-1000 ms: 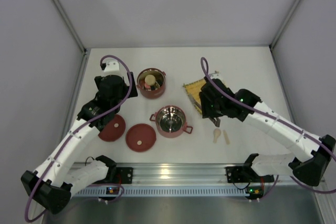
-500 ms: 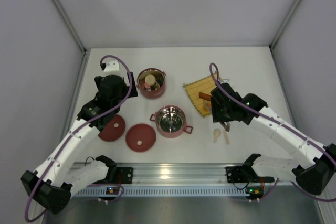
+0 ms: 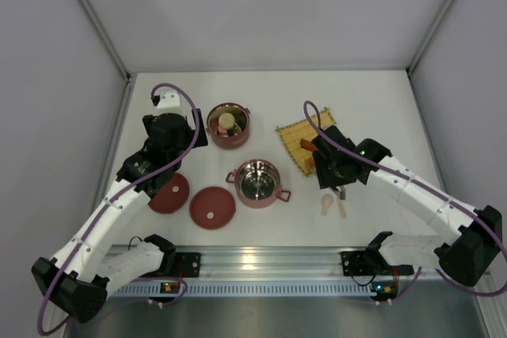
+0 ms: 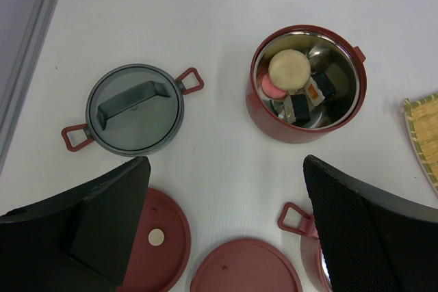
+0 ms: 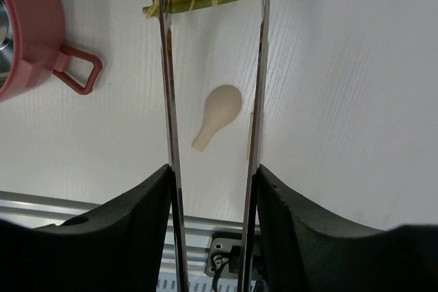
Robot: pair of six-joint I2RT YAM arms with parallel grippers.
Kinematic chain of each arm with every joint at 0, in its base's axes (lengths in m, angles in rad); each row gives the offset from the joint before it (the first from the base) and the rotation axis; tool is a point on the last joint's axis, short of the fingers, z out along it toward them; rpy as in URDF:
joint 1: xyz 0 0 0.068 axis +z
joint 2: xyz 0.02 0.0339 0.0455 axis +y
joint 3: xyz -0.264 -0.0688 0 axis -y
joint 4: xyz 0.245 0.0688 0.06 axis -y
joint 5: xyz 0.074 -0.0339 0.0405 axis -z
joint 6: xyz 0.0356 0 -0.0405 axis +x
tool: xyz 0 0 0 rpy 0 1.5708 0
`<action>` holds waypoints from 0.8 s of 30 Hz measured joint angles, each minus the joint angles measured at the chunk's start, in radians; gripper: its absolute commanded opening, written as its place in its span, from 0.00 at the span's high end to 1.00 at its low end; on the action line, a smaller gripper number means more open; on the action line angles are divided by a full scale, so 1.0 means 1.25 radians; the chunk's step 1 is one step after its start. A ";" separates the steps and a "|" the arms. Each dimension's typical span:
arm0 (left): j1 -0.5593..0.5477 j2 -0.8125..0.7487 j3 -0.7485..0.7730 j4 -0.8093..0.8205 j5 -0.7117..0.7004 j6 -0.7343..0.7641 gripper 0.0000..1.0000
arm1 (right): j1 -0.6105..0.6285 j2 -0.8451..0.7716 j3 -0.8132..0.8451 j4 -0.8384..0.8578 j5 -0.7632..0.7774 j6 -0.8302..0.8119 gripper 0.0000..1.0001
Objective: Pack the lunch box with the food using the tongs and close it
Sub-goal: Pick up the fake food from the plate.
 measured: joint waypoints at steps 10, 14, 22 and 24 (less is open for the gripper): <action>0.000 0.002 0.000 0.000 0.000 0.000 0.01 | -0.028 0.028 0.000 0.007 -0.015 -0.030 0.55; 0.000 0.003 0.000 0.000 0.000 0.000 0.01 | -0.043 0.035 0.000 0.018 -0.022 -0.041 0.61; 0.000 0.003 0.000 0.000 0.000 0.000 0.01 | -0.055 0.057 0.004 0.036 -0.023 -0.054 0.60; 0.000 0.003 0.000 0.000 0.000 0.000 0.01 | -0.065 0.063 0.009 0.038 -0.027 -0.058 0.60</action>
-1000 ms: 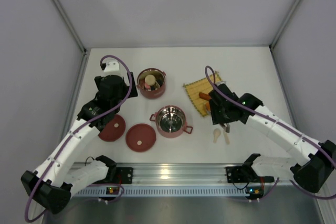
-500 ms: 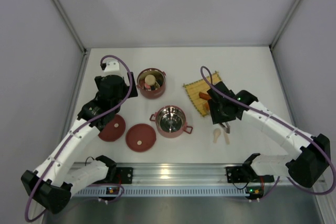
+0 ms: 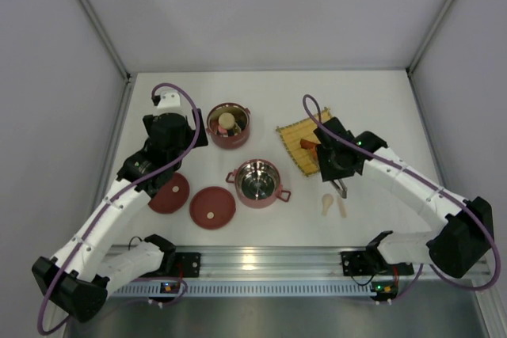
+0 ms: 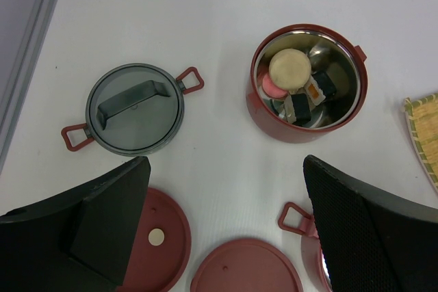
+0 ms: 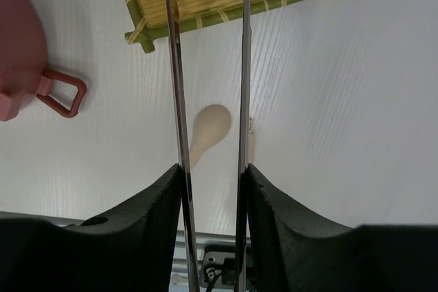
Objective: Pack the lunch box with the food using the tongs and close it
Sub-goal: Pick up the fake food from the plate.
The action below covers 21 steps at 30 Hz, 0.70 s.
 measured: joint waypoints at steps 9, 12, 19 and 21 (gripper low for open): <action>0.000 0.000 0.000 0.000 0.000 0.002 0.01 | -0.040 0.010 0.022 0.009 -0.013 -0.026 0.60; 0.000 0.000 0.000 0.000 0.000 0.002 0.01 | -0.040 0.019 0.034 0.010 -0.013 -0.033 0.61; 0.000 0.000 0.000 0.000 0.000 0.002 0.01 | -0.040 0.039 0.037 0.013 -0.013 -0.044 0.61; 0.000 0.000 0.000 0.000 0.000 0.002 0.01 | -0.040 0.044 0.037 0.013 -0.013 -0.047 0.61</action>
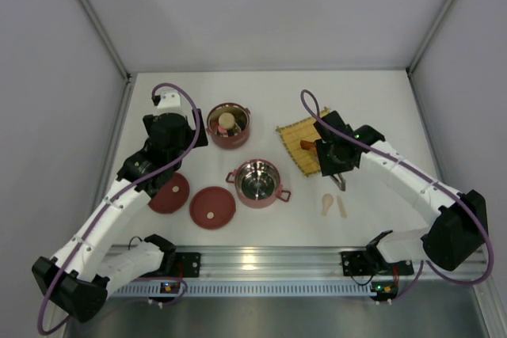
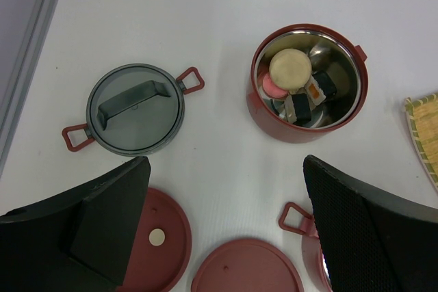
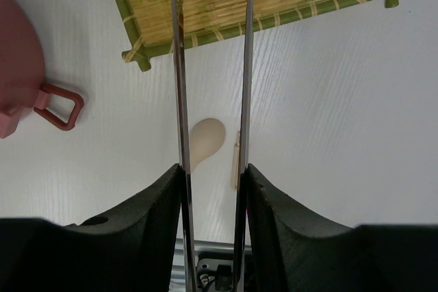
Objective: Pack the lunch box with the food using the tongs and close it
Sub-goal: Pick up the fake food from the plate.
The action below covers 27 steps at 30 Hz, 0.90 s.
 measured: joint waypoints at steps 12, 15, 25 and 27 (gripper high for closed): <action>0.000 0.000 0.000 0.000 0.000 0.000 0.01 | 0.000 0.010 0.013 -0.001 -0.003 -0.007 0.81; 0.000 0.000 0.000 0.000 0.000 0.000 0.01 | 0.000 0.010 0.032 -0.002 -0.003 -0.007 0.82; 0.000 0.000 0.000 0.000 0.000 0.000 0.01 | 0.000 -0.008 0.117 -0.024 -0.004 -0.008 0.83; 0.000 0.000 0.000 0.000 0.000 0.000 0.01 | 0.000 -0.017 0.130 -0.030 -0.007 -0.008 0.84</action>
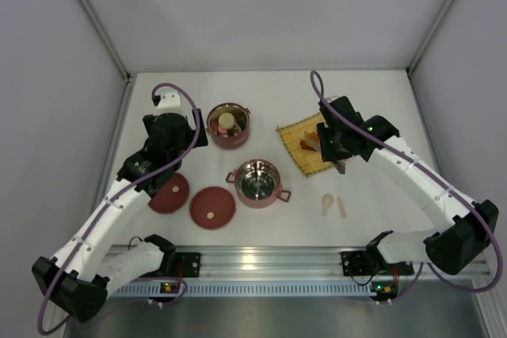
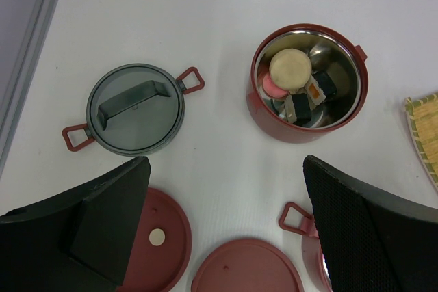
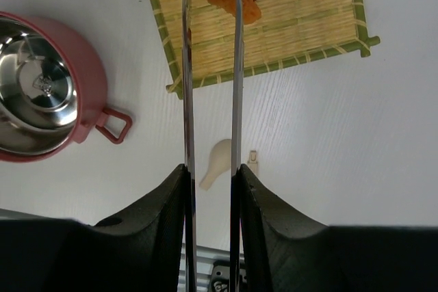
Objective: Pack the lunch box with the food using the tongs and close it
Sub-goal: Pick up the fake food from the plate, then place the fake food in the packing box.
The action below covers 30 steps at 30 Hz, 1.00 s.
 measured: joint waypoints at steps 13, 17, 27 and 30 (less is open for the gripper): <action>0.000 0.002 0.000 0.000 0.000 0.000 0.01 | 0.023 -0.041 0.028 -0.022 -0.181 0.004 0.86; 0.000 0.006 0.000 0.000 0.000 0.000 0.01 | 0.075 -0.041 0.039 -0.023 -0.224 0.015 0.86; 0.000 0.006 0.000 0.000 -0.003 0.000 0.01 | 0.189 -0.025 0.069 -0.017 -0.254 0.045 0.82; 0.000 0.006 0.000 0.000 -0.003 0.000 0.01 | 0.215 -0.008 0.069 -0.016 -0.253 0.055 0.79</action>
